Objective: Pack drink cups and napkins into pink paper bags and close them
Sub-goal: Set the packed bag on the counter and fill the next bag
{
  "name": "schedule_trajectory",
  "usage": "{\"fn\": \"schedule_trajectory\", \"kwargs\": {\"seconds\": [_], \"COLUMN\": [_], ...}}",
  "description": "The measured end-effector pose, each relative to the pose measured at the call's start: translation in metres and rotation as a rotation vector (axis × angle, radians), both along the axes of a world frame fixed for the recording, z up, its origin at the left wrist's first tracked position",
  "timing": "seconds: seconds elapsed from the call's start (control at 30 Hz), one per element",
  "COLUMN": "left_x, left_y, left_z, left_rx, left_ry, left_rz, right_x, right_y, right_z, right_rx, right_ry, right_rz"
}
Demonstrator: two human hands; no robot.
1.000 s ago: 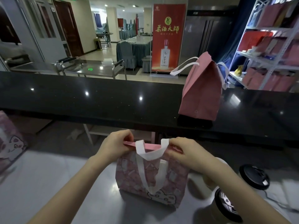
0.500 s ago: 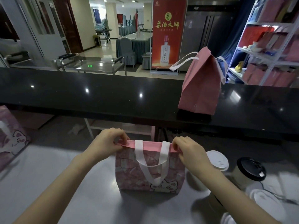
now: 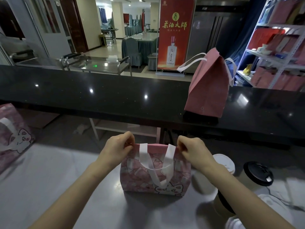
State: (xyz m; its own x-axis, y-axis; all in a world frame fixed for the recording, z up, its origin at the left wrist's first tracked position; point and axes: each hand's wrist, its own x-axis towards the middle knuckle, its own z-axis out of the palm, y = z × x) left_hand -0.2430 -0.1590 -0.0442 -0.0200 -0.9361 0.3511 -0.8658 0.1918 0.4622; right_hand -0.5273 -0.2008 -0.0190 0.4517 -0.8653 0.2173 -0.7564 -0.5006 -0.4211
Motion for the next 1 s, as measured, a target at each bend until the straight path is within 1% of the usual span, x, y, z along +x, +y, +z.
{"fn": "schedule_trajectory", "kwargs": {"seconds": [0.07,0.1,0.2,0.27,0.3,0.37,0.43,0.5,0.57,0.6,0.7,0.8,0.9,1.0], "left_x": [0.002,0.004,0.006,-0.003,-0.010,-0.025,-0.035,-0.042,-0.048,-0.052,-0.060,-0.063,-0.057,-0.032], "left_y": [-0.001,-0.001,0.000,-0.001,-0.002,-0.003,-0.004,-0.004,-0.005,-0.006,-0.010,-0.012,-0.012,-0.008], "left_z": [0.001,0.003,0.014,0.019,0.020,0.022,0.021,0.018,0.015,0.014,0.010,0.007,0.009,0.015], "left_rx": [0.032,0.063,0.157,0.197,0.199,0.185,0.161,0.095,0.045,0.036,0.049,0.044,0.040,0.170], "left_ry": [0.015,0.028,0.085,0.114,0.092,0.023,-0.081,-0.192,-0.224,-0.235,-0.270,-0.258,-0.236,-0.085], "left_rz": [-0.010,-0.027,-0.099,-0.122,-0.118,-0.117,-0.152,-0.168,-0.129,-0.096,-0.013,0.002,-0.015,-0.047], "right_x": [-0.001,-0.003,-0.007,-0.001,0.005,0.019,0.034,0.045,0.053,0.055,0.058,0.054,0.041,0.011], "right_y": [-0.003,-0.005,-0.013,-0.017,-0.017,-0.013,-0.006,-0.001,0.000,0.000,-0.001,-0.005,-0.013,-0.023], "right_z": [0.001,0.004,0.019,0.028,0.032,0.034,0.032,0.026,0.023,0.020,0.011,0.005,0.005,0.012], "right_rx": [0.025,0.072,0.317,0.381,0.369,0.319,0.301,0.258,0.180,0.139,0.041,0.024,0.101,0.255], "right_ry": [-0.005,-0.016,-0.090,-0.145,-0.152,-0.096,0.019,0.140,0.224,0.237,0.212,0.171,0.103,0.005], "right_rz": [0.003,0.008,0.043,0.064,0.068,0.085,0.139,0.169,0.133,0.105,0.077,0.091,0.115,0.130]}}
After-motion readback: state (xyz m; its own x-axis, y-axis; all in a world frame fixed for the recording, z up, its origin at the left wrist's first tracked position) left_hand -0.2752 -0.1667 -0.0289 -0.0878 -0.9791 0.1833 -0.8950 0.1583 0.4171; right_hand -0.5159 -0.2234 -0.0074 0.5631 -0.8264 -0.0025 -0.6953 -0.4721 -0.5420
